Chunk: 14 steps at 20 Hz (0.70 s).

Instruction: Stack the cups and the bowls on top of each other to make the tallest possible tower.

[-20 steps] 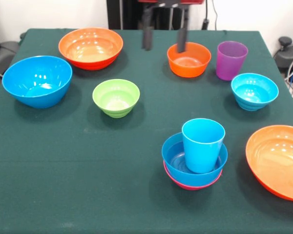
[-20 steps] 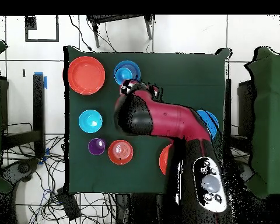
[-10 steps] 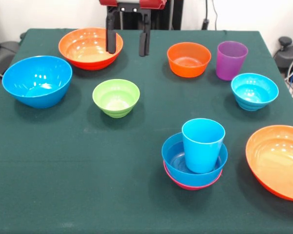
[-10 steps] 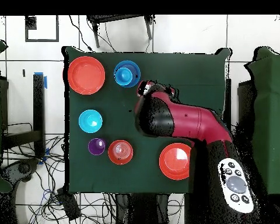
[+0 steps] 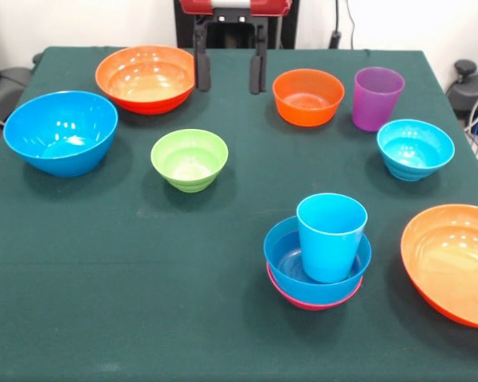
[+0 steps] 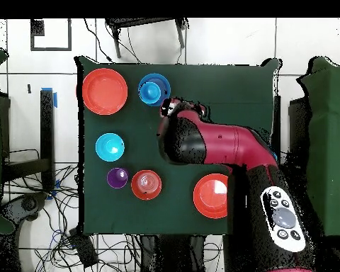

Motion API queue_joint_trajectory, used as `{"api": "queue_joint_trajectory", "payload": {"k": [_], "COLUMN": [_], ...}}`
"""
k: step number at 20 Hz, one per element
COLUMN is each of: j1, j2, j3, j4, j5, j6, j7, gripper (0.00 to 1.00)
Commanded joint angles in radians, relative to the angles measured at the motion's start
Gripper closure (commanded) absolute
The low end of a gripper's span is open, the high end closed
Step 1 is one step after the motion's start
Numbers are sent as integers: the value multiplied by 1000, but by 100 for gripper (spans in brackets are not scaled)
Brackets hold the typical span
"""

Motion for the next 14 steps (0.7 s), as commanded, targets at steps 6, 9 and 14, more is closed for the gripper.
{"api": "queue_joint_trajectory", "payload": {"k": [6, 9, 14], "j1": [-39, -67, -72], "j2": [127, 145, 128], "j3": [123, 132, 127], "j4": [96, 143, 170], "j5": [-164, -201, -234], "j6": [59, 4, -2], "j7": [-134, -114, -88], "gripper": [0, 0, 0]}}
